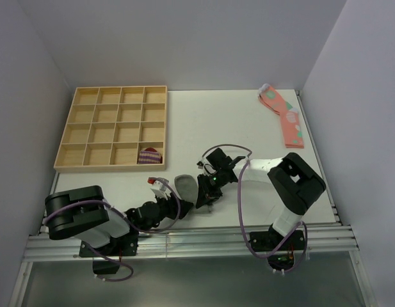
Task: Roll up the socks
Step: Roll the sock at the center of the board.
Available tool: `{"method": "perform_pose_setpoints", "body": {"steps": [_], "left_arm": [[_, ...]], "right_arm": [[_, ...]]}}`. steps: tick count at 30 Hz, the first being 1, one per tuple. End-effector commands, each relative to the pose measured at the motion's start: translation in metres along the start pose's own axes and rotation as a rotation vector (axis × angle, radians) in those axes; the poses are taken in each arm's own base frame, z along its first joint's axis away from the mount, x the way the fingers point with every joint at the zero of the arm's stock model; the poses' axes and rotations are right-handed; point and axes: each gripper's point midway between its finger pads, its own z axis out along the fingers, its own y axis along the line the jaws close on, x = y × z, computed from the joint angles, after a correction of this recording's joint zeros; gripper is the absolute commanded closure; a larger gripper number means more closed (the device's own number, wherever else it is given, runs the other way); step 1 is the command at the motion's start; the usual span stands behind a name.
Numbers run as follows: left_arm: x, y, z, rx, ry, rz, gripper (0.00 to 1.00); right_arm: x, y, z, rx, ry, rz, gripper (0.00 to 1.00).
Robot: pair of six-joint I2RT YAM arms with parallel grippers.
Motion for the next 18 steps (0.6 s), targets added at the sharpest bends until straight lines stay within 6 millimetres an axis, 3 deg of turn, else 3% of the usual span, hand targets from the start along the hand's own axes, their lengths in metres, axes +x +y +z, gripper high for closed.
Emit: {"method": "perform_pose_setpoints", "body": {"steps": [1, 18], "left_arm": [[0.015, 0.025, -0.032, 0.002, 0.051, 0.051, 0.44], [0.025, 0.014, -0.018, 0.042, 0.083, 0.074, 0.44]], "right_arm": [[-0.001, -0.028, 0.004, 0.119, -0.006, 0.003, 0.79], [-0.002, -0.028, 0.005, 0.118, 0.008, -0.001, 0.79]]}}
